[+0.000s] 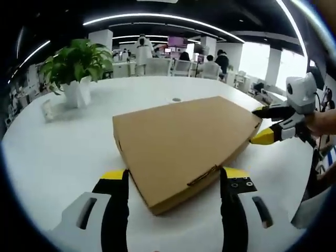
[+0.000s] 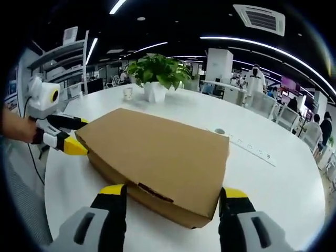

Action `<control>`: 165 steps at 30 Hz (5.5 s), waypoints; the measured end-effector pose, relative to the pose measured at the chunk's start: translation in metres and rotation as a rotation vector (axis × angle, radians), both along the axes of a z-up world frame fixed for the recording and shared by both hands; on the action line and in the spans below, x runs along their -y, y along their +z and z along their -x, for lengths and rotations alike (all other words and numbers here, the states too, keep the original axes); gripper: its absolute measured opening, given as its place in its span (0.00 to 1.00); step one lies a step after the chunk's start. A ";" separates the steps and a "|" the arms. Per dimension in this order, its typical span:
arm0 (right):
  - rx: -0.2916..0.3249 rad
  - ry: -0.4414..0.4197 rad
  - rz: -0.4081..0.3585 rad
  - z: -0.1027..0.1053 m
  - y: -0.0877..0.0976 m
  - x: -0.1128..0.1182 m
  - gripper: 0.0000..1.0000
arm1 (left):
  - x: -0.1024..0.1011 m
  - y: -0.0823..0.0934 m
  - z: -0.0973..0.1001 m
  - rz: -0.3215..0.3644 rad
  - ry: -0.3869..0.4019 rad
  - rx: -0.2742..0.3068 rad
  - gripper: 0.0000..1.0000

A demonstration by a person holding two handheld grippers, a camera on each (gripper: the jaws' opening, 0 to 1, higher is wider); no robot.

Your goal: Operate the shoe box by opening the lid, removing the specified soft item, and placing it in the target area until the item is outside and the box remains undamaged.

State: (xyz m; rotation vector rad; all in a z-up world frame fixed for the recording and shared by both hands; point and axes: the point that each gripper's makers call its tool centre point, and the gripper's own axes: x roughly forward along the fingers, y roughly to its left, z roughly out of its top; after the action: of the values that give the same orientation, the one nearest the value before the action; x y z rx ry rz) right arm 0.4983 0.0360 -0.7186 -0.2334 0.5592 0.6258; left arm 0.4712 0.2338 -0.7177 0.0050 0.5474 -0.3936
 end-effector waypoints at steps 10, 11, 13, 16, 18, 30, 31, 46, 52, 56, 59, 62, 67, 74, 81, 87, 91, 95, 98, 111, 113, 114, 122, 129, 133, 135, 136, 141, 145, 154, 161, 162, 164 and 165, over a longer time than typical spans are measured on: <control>-0.005 -0.027 -0.003 0.001 -0.001 -0.001 0.70 | -0.001 0.000 -0.001 0.001 -0.009 0.008 0.69; -0.005 -0.029 -0.003 0.002 -0.001 -0.001 0.70 | -0.002 0.000 -0.001 0.000 -0.011 0.008 0.69; -0.006 -0.035 -0.003 0.003 -0.001 -0.002 0.70 | -0.002 0.000 -0.001 -0.001 -0.014 0.009 0.69; -0.009 -0.044 -0.009 0.004 0.000 -0.002 0.70 | -0.002 0.000 -0.002 -0.002 -0.019 0.008 0.69; -0.010 -0.048 -0.009 0.004 -0.001 -0.003 0.70 | -0.003 0.000 -0.002 -0.004 -0.023 0.009 0.68; -0.016 -0.077 -0.023 0.009 0.001 -0.008 0.69 | -0.008 0.000 -0.002 -0.017 -0.037 0.002 0.67; -0.015 -0.082 -0.024 0.009 0.000 -0.009 0.69 | -0.008 0.000 -0.002 -0.017 -0.038 0.002 0.67; -0.016 -0.132 -0.023 0.016 0.000 -0.020 0.69 | -0.020 0.000 -0.004 -0.029 -0.072 -0.007 0.66; -0.015 -0.149 -0.023 0.018 0.000 -0.024 0.69 | -0.024 0.000 -0.006 -0.029 -0.084 -0.010 0.66; -0.017 -0.159 -0.021 0.020 0.000 -0.026 0.69 | -0.025 0.000 -0.006 -0.030 -0.093 -0.011 0.66; -0.018 -0.167 -0.020 0.021 0.000 -0.029 0.69 | -0.028 0.000 -0.006 -0.030 -0.101 -0.012 0.66; -0.020 -0.174 -0.019 0.022 0.000 -0.031 0.69 | -0.031 0.000 -0.006 -0.029 -0.110 -0.013 0.65; -0.015 -0.187 -0.020 0.025 0.000 -0.036 0.69 | -0.036 0.000 -0.007 -0.031 -0.123 -0.021 0.65; -0.012 -0.207 -0.021 0.029 0.000 -0.044 0.69 | -0.043 0.000 -0.007 -0.033 -0.144 -0.026 0.65; -0.022 -0.227 -0.013 0.033 0.001 -0.052 0.69 | -0.051 0.000 -0.006 -0.034 -0.162 -0.031 0.65; -0.016 -0.242 -0.014 0.037 0.000 -0.059 0.69 | -0.058 0.000 -0.005 -0.037 -0.179 -0.035 0.65; -0.014 -0.251 -0.015 0.039 0.000 -0.063 0.69 | -0.062 -0.001 -0.005 -0.038 -0.186 -0.036 0.65; -0.015 -0.262 -0.016 0.042 0.000 -0.066 0.69 | -0.065 -0.001 -0.005 -0.036 -0.194 -0.035 0.65; -0.017 -0.268 -0.015 0.043 0.000 -0.069 0.69 | -0.067 -0.001 -0.004 -0.035 -0.200 -0.035 0.65; -0.023 -0.284 -0.014 0.049 0.000 -0.090 0.69 | -0.083 0.004 0.006 -0.041 -0.216 -0.046 0.65; -0.023 -0.285 -0.014 0.051 0.000 -0.093 0.69 | -0.086 0.005 0.007 -0.042 -0.217 -0.048 0.65; -0.023 -0.286 -0.015 0.052 0.000 -0.095 0.69 | -0.087 0.005 0.008 -0.042 -0.218 -0.049 0.65; -0.025 -0.293 -0.014 0.057 0.000 -0.105 0.68 | -0.096 0.005 0.012 -0.042 -0.225 -0.051 0.65; -0.025 -0.290 -0.014 0.060 0.000 -0.112 0.68 | -0.104 0.005 0.015 -0.047 -0.225 -0.059 0.65; -0.027 -0.282 -0.014 0.061 0.000 -0.118 0.68 | -0.110 0.005 0.017 -0.048 -0.218 -0.061 0.65; -0.027 -0.279 -0.013 0.063 0.000 -0.121 0.68 | -0.113 0.004 0.020 -0.048 -0.213 -0.061 0.65; -0.027 -0.278 -0.014 0.064 0.000 -0.122 0.68 | -0.114 0.004 0.020 -0.047 -0.213 -0.060 0.65; -0.028 -0.277 -0.017 0.067 0.000 -0.127 0.68 | -0.121 0.004 0.022 -0.046 -0.211 -0.062 0.65; -0.030 -0.276 -0.020 0.069 0.001 -0.130 0.68 | -0.124 0.004 0.024 -0.047 -0.211 -0.063 0.65; -0.028 -0.274 -0.034 0.071 0.002 -0.133 0.67 | -0.127 0.003 0.023 -0.047 -0.217 -0.061 0.65; -0.027 -0.265 -0.042 0.071 0.002 -0.131 0.65 | -0.127 0.003 0.023 -0.047 -0.216 -0.059 0.66; -0.026 -0.265 -0.041 0.071 0.002 -0.131 0.65 | -0.127 0.003 0.024 -0.047 -0.215 -0.059 0.66; -0.025 -0.265 -0.043 0.071 0.002 -0.131 0.65 | -0.127 0.003 0.024 -0.048 -0.214 -0.059 0.65; -0.025 -0.266 -0.045 0.071 0.003 -0.131 0.65 | -0.127 0.003 0.024 -0.048 -0.213 -0.060 0.65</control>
State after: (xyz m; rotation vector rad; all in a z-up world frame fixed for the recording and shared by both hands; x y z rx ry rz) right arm 0.4272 0.1672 -0.7161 -0.1064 0.5876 0.3832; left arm 0.4472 0.3611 -0.7143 0.0984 0.6177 -0.5892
